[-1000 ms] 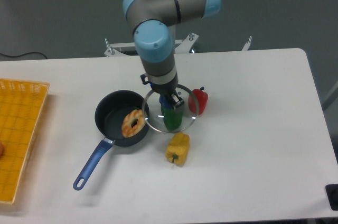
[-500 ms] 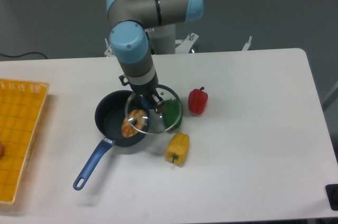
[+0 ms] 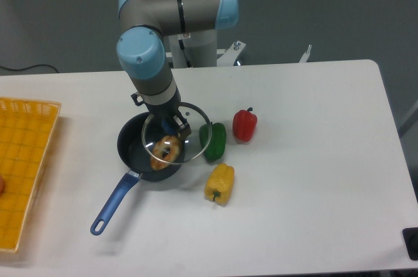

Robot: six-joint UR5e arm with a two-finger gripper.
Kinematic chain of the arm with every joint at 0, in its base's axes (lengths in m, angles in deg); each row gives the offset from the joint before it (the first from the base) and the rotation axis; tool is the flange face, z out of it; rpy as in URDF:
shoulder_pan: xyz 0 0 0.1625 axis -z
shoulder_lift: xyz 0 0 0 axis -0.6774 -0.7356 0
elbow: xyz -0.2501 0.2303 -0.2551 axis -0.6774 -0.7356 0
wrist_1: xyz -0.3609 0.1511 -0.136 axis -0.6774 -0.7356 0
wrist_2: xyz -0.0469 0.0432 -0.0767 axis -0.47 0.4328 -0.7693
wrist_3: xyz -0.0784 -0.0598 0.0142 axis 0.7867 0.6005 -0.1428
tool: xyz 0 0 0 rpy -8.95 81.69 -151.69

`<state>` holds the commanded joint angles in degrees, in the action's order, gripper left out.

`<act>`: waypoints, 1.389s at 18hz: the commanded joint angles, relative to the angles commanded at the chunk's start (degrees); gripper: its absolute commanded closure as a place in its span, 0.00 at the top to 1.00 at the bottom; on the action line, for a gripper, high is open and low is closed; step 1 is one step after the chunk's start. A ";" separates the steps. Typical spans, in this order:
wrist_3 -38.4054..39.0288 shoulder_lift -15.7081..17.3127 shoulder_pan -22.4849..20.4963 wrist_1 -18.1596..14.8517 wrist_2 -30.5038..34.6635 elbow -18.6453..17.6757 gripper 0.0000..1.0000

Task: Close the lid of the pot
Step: 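Move the lid over the saucepan rim and lower it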

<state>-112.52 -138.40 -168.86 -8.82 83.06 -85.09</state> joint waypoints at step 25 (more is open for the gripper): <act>8.44 -1.85 3.61 0.00 -0.62 1.23 0.59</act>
<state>-104.08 -140.25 -165.25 -8.82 82.45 -83.86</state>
